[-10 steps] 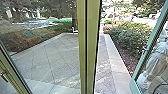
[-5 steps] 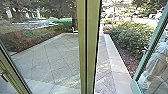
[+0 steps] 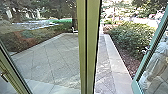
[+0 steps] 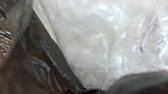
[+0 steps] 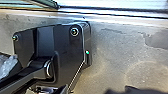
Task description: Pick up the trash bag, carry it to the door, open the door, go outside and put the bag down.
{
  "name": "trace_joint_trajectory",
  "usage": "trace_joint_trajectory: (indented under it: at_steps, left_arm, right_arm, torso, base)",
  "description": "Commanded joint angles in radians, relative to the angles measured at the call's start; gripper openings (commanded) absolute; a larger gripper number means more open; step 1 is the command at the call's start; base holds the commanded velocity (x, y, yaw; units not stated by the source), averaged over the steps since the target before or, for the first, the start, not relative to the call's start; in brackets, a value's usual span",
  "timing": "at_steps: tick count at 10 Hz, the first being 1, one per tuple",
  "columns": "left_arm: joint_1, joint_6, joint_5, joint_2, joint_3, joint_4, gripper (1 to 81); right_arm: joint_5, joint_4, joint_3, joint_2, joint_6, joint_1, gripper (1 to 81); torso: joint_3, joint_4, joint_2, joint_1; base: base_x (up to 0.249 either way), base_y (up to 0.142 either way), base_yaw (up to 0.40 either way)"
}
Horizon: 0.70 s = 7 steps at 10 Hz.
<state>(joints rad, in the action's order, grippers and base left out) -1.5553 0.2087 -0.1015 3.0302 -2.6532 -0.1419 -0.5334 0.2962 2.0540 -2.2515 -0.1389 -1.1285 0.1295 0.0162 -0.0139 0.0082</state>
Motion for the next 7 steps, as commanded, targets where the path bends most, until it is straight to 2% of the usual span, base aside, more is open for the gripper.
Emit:
trace_joint_trajectory:
  at_steps: [1, 3, 7]
  left_arm:
    - [0.022, 0.008, -0.073, 0.000, 0.006, 0.007, 1.0]
    - [0.024, 0.009, -0.073, -0.003, 0.006, 0.007, 1.0]
    - [0.031, 0.009, -0.073, -0.005, 0.006, 0.008, 1.0]
  right_arm:
    - [0.128, 0.027, -0.059, -0.001, -0.051, -0.046, 81.1]
    - [0.271, 0.021, -0.114, -0.032, -0.097, -0.129, 81.1]
    - [0.290, 0.020, -0.049, -0.162, -0.103, -0.213, 81.1]
  torso:
    - [0.000, 0.000, 0.000, 0.000]
    - [0.000, 0.000, 0.000, 0.000]
    - [-0.001, 0.000, 0.000, -0.001]
  base:
    - [0.000, 0.000, 0.000]
    - [0.000, 0.000, 0.000]
    - [0.000, 0.000, 0.000]
